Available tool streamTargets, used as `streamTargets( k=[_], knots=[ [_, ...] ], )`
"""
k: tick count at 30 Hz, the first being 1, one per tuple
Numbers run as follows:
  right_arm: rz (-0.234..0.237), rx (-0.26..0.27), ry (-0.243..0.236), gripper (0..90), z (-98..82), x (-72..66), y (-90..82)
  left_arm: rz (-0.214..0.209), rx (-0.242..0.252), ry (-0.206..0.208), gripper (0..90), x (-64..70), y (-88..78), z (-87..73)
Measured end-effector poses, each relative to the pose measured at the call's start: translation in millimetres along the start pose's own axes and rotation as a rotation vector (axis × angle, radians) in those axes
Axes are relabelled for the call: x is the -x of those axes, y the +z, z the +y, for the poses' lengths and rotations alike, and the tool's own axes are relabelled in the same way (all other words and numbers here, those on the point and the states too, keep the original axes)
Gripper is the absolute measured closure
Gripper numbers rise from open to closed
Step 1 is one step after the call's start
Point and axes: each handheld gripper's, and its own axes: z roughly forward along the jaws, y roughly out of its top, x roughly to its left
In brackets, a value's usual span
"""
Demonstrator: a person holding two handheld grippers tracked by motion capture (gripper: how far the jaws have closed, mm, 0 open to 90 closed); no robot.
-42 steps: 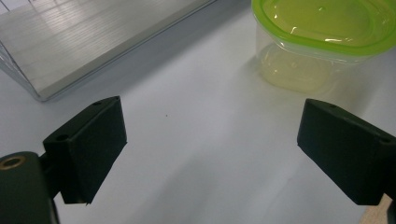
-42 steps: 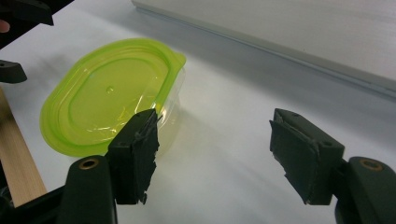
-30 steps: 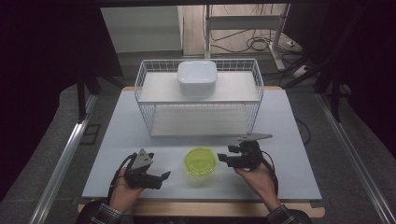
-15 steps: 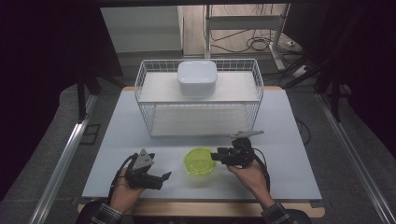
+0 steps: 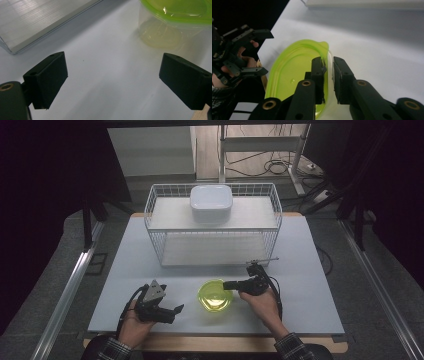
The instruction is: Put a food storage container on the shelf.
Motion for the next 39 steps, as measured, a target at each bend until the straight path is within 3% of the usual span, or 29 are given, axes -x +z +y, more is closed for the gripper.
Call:
streamTargets(
  k=[3,4,5,9,11,12,13,14,15,24,26,29,33,39],
  knots=[
    [0.008,-0.002,0.009,80.3,0.6,-1.6,1.2,0.001,0.002,-0.002,7.7,0.0,-0.3,0.0],
    [0.048,0.0,0.036,81.4,1.6,-3.7,0.6,0.002,0.003,-0.003,7.7,-0.3,-0.6,-0.1],
    [0.057,0.006,0.046,81.5,2.0,-5.6,-0.1,0.003,0.003,-0.003,7.7,-0.5,-0.7,-0.1],
    [0.035,0.017,0.018,82.0,4.1,-11.5,-2.7,0.004,0.005,-0.004,7.7,-0.9,-1.0,-0.1],
    [0.055,0.04,0.021,83.2,5.8,-13.4,-5.9,0.004,0.005,-0.004,7.7,-1.1,-1.3,0.0],
    [0.094,0.056,0.049,83.6,7.8,-14.2,-9.4,0.006,0.007,-0.006,7.7,-1.3,-1.6,0.0],
    [0.094,0.056,0.049,83.6,7.8,-14.2,-9.4,0.006,0.007,-0.006,7.7,-1.3,-1.6,0.0],
    [0.045,0.064,0.005,83.6,11.1,-17.5,-12.4,0.005,0.007,-0.006,7.7,-1.4,-1.6,0.0],
    [0.045,0.064,0.005,83.6,11.1,-17.5,-12.4,0.006,0.007,-0.006,7.7,-1.5,-1.6,-0.1],
    [0.065,0.09,0.041,83.7,12.8,-12.9,-16.9,0.006,0.006,-0.008,7.7,-1.5,-1.2,-0.2],
    [0.101,0.102,0.063,83.7,13.9,-11.8,-19.0,0.005,0.006,-0.006,7.7,-1.3,-1.3,0.0],
    [0.106,0.118,0.065,83.7,16.4,-13.4,-22.4,0.005,0.006,-0.007,7.7,-1.3,-1.1,-0.1],
    [0.154,0.167,0.083,83.7,23.4,-18.8,-32.2,0.006,0.01,-0.015,7.7,-1.7,-1.3,-0.3],
    [0.192,0.24,0.075,83.6,45.5,-38.0,-57.4,0.006,0.012,-0.017,7.7,-3.2,-2.8,-0.3]
  ],
)
